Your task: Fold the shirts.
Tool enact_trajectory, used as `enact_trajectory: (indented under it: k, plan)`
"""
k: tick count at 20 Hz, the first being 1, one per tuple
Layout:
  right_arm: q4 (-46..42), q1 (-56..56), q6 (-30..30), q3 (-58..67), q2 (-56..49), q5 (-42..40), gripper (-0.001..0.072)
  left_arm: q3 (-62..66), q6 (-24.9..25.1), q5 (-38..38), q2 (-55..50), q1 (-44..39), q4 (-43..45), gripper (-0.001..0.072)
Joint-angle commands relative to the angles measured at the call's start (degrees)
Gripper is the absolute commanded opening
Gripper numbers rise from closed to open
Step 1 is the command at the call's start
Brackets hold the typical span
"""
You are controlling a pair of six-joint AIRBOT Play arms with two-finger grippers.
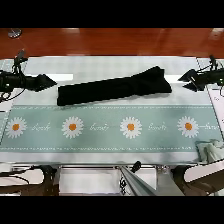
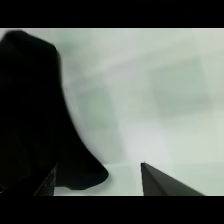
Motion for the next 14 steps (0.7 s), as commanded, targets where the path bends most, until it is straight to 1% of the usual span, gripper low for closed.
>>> enact_trajectory:
  k: [1,4,7,9,10,11,12,13,14]
  plan:
    - [1.2,2.27,0.39,0.02,-3.45,2.29,0.0615,0.5,-0.94,-3.32,0.13,-0.98,-0.74,0.0523]
    - [3.34,6.88,-0.37,0.02,-6.08,-0.31,0.0615,0.5,-1.75,-3.61,0.13,-1.84,-3.15,0.0524]
    - [6.21,11.37,-1.55,0.02,-6.64,-5.84,0.0612,0.5,-1.73,-3.69,0.13,-2.64,-5.66,0.0522]
    - [6.14,14.03,-1.22,0.02,-6.67,-8.59,0.0592,0.5,-1.73,-2.84,0.13,-3.04,-6.01,0.0518]
    - [6.14,15.45,-1.29,0.02,-6.64,-9.57,0.0541,0.5,-1.75,-2.14,0.11,-3.23,-6.03,0.0511]
    - [6.12,16.55,-1.31,0.02,-6.6,-10.36,0.0381,0.5,-1.75,-1.73,0.11,-3.41,-6.23,0.0507]
    - [6.19,17.25,-1.29,0.04,-6.34,-10.56,0.0195,0.5,-1.75,-1.6,0.13,-3.52,-6.43,0.0417]
    - [6.1,17.68,-1.42,0.07,-5.55,-10.47,0.0078,0.5,-1.75,-1.7,0.13,-3.52,-6.43,0.0261]
    - [6.14,17.68,-2.05,0.07,-4.33,-10.32,0.0036,0.5,-1.73,-2.12,0.13,-3.54,-6.45,0.0111]
